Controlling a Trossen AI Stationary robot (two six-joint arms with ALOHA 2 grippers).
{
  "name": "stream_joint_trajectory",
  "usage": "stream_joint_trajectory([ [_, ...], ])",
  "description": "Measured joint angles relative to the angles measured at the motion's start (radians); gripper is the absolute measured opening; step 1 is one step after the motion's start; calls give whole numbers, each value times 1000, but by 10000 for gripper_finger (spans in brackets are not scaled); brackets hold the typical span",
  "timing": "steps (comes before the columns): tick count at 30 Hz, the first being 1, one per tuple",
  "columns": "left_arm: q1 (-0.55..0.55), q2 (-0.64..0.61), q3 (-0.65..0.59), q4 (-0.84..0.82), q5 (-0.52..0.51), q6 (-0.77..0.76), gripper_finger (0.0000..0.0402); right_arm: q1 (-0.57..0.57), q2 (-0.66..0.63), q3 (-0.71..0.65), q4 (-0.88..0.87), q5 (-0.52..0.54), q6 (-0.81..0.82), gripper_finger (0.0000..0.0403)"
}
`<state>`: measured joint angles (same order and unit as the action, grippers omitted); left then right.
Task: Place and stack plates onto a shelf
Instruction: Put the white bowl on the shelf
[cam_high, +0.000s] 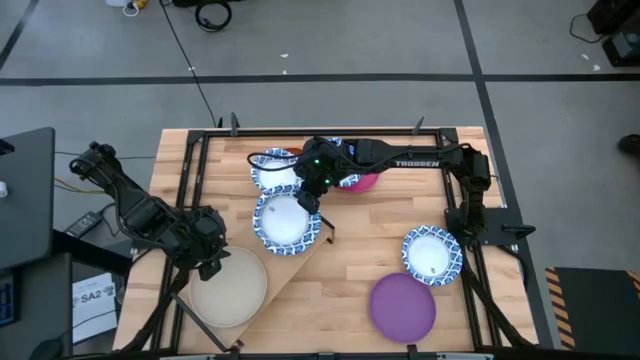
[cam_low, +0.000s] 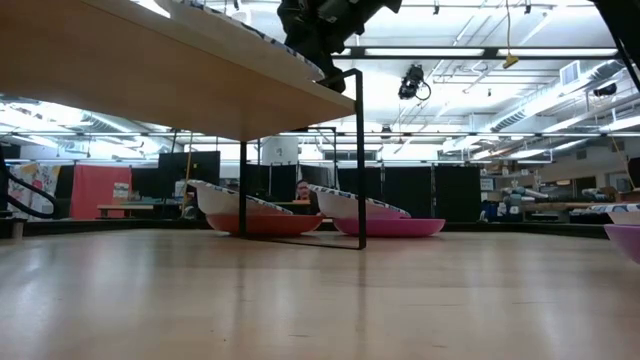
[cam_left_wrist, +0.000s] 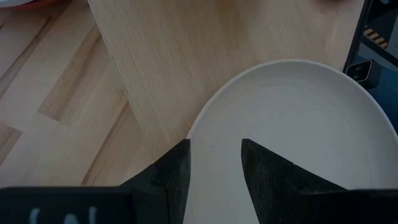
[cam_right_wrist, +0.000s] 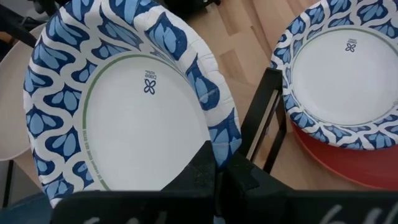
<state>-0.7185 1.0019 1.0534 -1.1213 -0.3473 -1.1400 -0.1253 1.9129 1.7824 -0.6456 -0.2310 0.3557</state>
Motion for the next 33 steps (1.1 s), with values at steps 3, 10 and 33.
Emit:
stream_joint_trajectory([
  [3, 0, 0, 0, 0, 0, 0, 149, 0, 0, 0, 0, 1, 0, 14],
  [10, 0, 0, 0, 0, 0, 0, 149, 0, 0, 0, 9, 1, 0, 21],
  [33, 0, 0, 0, 0, 0, 0, 149, 0, 0, 0, 32, -5, 0, 66],
])
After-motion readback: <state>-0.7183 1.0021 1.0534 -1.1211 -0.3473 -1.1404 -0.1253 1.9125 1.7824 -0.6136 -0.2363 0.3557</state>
